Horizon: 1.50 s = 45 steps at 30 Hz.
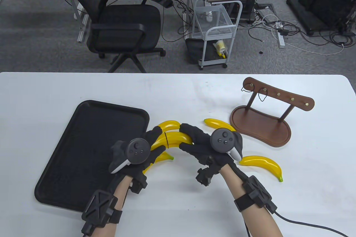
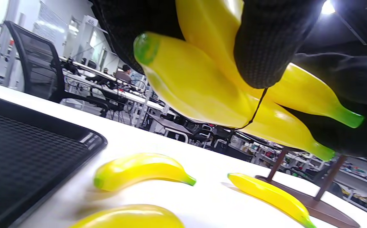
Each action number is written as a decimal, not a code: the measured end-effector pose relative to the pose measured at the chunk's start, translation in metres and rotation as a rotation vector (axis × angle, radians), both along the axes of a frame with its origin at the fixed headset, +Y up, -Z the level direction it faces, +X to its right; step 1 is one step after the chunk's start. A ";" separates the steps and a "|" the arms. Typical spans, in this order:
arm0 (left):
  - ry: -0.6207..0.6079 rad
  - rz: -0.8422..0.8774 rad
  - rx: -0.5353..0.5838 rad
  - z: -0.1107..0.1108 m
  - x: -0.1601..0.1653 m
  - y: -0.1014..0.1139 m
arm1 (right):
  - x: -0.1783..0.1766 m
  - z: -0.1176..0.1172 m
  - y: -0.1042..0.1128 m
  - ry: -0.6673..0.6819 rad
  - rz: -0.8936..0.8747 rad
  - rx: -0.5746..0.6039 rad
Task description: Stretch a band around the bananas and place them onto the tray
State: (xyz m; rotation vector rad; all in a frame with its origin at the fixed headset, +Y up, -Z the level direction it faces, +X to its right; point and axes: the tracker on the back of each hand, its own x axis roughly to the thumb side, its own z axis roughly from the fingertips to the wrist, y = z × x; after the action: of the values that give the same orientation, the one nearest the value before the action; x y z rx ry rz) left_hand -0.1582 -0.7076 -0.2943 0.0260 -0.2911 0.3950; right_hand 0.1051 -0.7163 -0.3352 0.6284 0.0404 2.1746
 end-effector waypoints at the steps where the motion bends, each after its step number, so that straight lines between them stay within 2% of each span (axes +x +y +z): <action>1: 0.017 -0.004 0.003 -0.001 -0.005 0.000 | 0.002 0.000 0.001 -0.005 -0.008 -0.001; 7: 0.126 0.006 -0.001 -0.010 -0.041 -0.001 | 0.012 -0.004 0.004 -0.031 -0.035 -0.002; 16: 0.348 0.099 -0.025 -0.023 -0.116 -0.005 | 0.028 -0.011 0.002 -0.080 -0.058 -0.019; 25: 0.548 0.083 -0.070 -0.033 -0.178 -0.020 | 0.040 -0.016 0.000 -0.110 -0.059 -0.029; 38: 0.671 0.078 -0.173 -0.049 -0.220 -0.058 | 0.047 -0.021 -0.006 -0.133 -0.050 -0.047; 45: 0.687 0.104 -0.217 -0.049 -0.230 -0.076 | 0.050 -0.021 -0.005 -0.137 -0.062 -0.046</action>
State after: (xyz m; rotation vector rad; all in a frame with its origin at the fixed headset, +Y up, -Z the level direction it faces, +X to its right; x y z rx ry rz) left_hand -0.3879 -0.7835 -0.3433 -0.0366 0.4335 0.4954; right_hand 0.1549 -0.7216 -0.3563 0.4483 -0.0020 2.1452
